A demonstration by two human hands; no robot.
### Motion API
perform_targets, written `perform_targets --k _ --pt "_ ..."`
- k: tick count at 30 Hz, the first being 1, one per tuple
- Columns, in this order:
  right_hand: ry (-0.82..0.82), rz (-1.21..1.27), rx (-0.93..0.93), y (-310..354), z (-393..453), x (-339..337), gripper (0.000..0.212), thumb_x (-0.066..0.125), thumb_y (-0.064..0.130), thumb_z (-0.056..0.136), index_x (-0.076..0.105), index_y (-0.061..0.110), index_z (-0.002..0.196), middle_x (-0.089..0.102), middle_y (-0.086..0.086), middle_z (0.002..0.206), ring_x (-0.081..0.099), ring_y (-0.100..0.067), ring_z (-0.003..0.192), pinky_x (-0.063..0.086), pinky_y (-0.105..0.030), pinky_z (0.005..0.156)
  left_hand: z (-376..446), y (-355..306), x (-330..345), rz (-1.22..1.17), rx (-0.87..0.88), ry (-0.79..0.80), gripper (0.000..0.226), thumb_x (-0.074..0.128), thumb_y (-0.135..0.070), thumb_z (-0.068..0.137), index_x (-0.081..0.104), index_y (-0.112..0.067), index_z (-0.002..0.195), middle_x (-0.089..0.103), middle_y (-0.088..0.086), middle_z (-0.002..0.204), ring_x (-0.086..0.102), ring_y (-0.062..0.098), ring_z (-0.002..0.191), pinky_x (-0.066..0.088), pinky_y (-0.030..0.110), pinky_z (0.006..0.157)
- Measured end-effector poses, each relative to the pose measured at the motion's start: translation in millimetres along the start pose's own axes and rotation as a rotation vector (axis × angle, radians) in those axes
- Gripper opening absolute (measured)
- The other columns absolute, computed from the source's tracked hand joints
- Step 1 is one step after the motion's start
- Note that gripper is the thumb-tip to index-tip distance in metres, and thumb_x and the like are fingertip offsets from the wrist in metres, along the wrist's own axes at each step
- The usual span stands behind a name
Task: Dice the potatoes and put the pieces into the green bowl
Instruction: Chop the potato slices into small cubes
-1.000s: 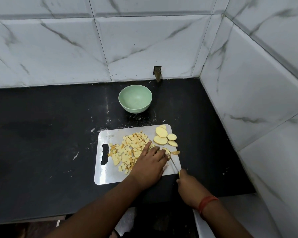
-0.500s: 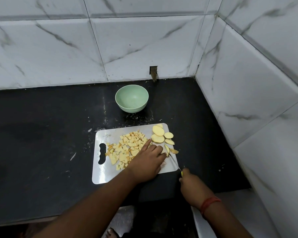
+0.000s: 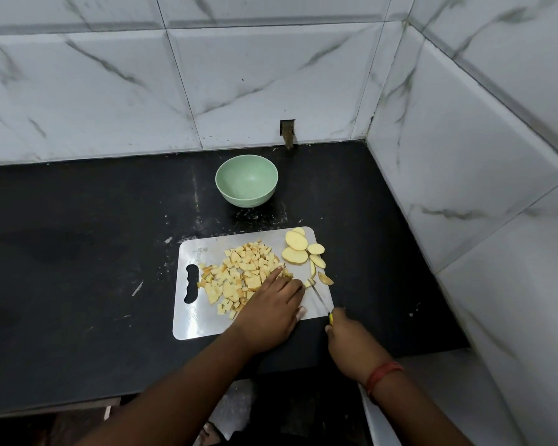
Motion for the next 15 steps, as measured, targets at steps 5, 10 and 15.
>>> perform_targets --k 5,10,15 --pt "0.05 -0.061 0.027 7 10 2 0.034 0.037 0.01 0.098 0.035 0.003 0.131 0.063 -0.017 0.109 0.064 -0.028 0.092 0.041 -0.03 0.068 -4 -1 3 0.034 -0.007 0.019 0.045 0.047 -0.039 0.103 0.064 -0.01 0.133 0.06 0.005 0.13 0.052 0.026 0.125 0.027 0.052 0.121" --pt "0.079 -0.038 0.029 -4 -3 7 0.033 0.038 0.012 0.099 0.035 0.006 0.131 0.063 -0.014 0.106 0.063 -0.025 0.091 0.046 -0.032 0.071 -4 -4 3 0.013 -0.071 0.054 0.049 0.042 -0.041 0.104 0.059 -0.01 0.138 0.058 0.004 0.133 0.051 0.026 0.128 0.023 0.051 0.123" --pt "0.01 0.014 -0.01 -11 -16 0 0.019 0.038 0.022 0.102 0.04 0.011 0.117 0.063 -0.012 0.102 0.061 -0.024 0.085 0.039 -0.029 0.068 -7 -2 0 0.014 -0.102 0.028 0.053 0.041 -0.045 0.104 0.055 -0.012 0.143 0.056 0.003 0.14 0.046 0.024 0.137 0.023 0.054 0.122"
Point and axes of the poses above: each hand's wrist, its own z-axis towards the middle knuckle, its own x-axis out of the palm, y = z × x, the point moved 2 cm from there along z, towards the middle knuckle
